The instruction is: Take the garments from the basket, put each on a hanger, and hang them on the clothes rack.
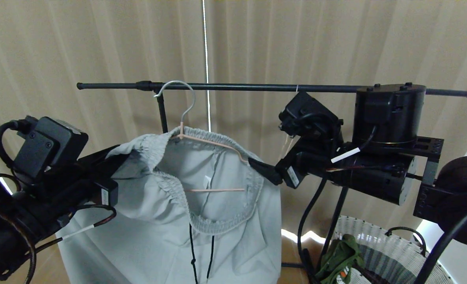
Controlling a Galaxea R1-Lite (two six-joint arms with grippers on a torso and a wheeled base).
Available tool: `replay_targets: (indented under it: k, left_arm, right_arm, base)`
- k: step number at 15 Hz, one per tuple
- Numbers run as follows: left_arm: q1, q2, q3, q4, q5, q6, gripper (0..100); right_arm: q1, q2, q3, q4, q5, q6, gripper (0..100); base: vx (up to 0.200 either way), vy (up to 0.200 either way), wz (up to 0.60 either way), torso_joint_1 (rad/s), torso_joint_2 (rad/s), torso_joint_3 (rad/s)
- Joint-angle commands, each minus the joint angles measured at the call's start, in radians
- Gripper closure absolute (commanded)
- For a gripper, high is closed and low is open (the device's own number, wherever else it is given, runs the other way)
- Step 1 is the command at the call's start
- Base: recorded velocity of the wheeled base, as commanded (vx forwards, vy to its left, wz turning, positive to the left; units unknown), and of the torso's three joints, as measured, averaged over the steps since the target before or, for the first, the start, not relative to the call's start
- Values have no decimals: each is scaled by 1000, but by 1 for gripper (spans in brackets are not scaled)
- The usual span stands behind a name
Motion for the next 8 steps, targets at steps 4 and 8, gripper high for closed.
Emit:
replay_targets:
  k: [4, 8]
  left_arm:
    - [-1, -3, 0, 1, 1, -2, 100]
    - [-29, 0, 6, 0, -2, -4, 100]
  right_arm:
    - [12, 14, 16, -76, 9, -40, 0]
    - [77, 64, -15, -98, 6, -43, 0]
  base:
    - [0, 0, 0, 0, 0, 0]
    - [0, 0, 0, 0, 0, 0]
